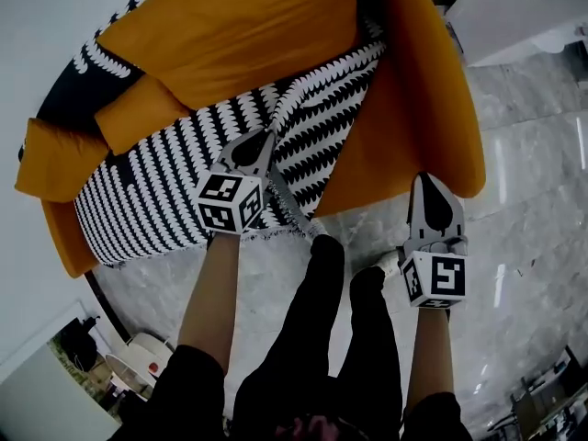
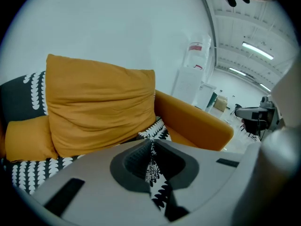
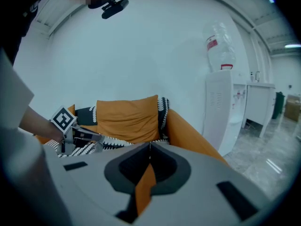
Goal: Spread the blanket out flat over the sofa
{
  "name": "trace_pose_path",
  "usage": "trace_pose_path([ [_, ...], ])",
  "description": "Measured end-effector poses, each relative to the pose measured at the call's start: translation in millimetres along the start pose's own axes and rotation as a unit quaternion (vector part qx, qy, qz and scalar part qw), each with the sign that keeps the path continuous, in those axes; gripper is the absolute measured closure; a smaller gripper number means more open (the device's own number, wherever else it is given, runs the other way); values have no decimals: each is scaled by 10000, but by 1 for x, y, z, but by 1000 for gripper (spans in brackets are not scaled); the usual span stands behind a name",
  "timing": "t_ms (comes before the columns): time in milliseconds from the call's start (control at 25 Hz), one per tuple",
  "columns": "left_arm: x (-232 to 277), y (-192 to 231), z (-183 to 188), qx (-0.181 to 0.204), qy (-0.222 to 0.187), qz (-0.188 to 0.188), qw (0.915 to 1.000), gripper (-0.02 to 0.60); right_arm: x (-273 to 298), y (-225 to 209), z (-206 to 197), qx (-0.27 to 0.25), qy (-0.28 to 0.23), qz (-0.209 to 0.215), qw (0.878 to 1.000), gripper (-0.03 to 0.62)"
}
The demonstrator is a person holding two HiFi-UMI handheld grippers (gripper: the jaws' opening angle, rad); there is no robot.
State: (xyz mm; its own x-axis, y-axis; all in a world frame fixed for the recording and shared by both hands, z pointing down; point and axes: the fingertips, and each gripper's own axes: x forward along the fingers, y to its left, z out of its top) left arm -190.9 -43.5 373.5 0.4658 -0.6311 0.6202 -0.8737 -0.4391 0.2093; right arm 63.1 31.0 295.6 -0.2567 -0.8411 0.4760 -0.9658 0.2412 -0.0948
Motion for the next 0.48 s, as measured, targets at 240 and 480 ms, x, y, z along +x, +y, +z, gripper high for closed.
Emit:
trace_pose_path([
  [240,3,-45,3,134,-47,-244,9996,552,-28,-25,-4,128,-111,-267,9995,574],
  [480,-5,-82,10,313,-51,-432,9986,552,-59,-40,-3,224,-187,-455,9985,574],
])
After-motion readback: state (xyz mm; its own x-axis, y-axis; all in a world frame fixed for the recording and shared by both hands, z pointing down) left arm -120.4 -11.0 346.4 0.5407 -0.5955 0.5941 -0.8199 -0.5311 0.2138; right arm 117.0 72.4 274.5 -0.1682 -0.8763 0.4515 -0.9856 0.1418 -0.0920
